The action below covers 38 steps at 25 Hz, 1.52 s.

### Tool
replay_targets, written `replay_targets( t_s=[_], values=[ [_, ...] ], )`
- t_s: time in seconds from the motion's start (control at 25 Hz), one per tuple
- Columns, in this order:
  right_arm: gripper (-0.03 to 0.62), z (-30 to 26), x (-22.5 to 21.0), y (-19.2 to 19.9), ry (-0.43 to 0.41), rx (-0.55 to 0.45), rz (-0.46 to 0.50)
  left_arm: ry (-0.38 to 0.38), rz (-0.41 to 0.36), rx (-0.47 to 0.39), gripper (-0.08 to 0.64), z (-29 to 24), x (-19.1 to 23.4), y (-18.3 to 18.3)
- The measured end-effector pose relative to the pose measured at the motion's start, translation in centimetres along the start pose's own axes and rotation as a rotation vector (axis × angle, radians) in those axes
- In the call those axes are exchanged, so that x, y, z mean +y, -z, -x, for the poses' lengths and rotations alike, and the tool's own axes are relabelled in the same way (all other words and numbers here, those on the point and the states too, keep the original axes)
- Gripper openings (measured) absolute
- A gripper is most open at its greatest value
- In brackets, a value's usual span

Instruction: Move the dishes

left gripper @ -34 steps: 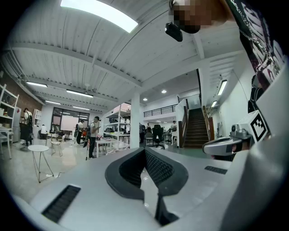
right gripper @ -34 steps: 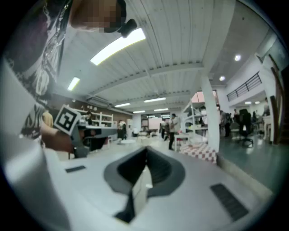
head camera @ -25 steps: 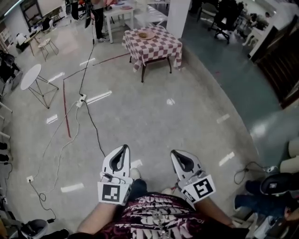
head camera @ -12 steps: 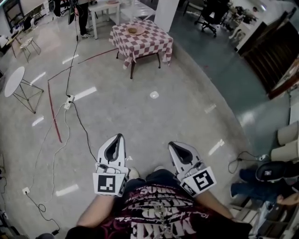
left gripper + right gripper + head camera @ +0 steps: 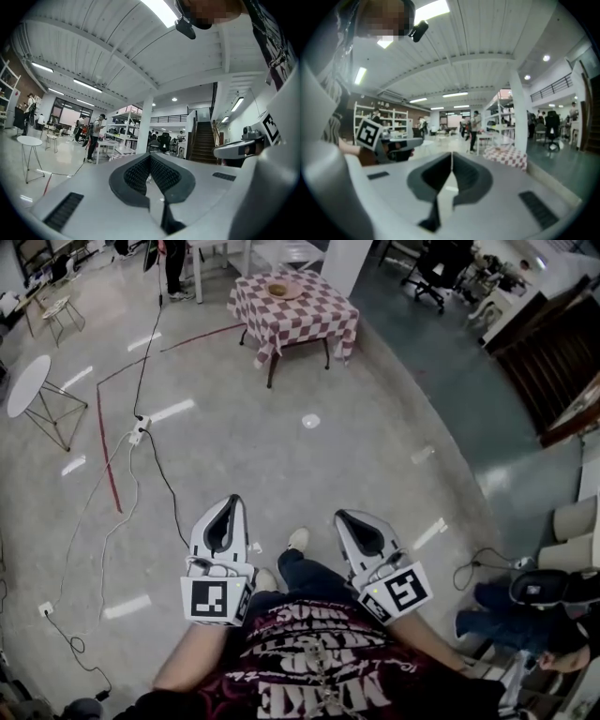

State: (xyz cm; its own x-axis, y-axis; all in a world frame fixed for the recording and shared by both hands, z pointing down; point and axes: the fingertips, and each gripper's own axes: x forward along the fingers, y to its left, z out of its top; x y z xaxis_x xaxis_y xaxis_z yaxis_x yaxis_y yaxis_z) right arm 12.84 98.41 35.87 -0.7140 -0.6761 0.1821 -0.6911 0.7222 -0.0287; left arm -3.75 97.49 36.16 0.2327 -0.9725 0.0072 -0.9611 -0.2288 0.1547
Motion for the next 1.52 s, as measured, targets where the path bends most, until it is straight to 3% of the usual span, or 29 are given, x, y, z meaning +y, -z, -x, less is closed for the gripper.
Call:
replay_targets(
  t_s=[0.32,0.56,0.8,1.04,1.52],
  values=[
    [0.035,-2.4,-2.5,1.2,-0.002,-0.007,-0.032,0.006,-0.056,0.058,0.025,-2.5,-0.3,0.6],
    [0.035,-5.1,-8.2,2.1,0.027,-0.016,-0.089,0.090,-0.091,0.110,0.025,-9.0,-2.9,2.1],
    [0.035,-7.5,-14.0,1.8,0.056,-0.016,-0.120,0.140,-0.129,0.094,0.025,-16.1,-4.6,1.6],
    [0.035,-10.3,-18.0,1.2,0.037,0.007,-0.134,0.139,-0.112,0.114,0.025,-21.8,-4.8,2.0],
    [0.035,-15.1,-24.1,-0.8,-0.079,0.007,-0.113,0.049,-0.106,0.116,0.025,-29.1,-4.2,0.6]
  ],
)
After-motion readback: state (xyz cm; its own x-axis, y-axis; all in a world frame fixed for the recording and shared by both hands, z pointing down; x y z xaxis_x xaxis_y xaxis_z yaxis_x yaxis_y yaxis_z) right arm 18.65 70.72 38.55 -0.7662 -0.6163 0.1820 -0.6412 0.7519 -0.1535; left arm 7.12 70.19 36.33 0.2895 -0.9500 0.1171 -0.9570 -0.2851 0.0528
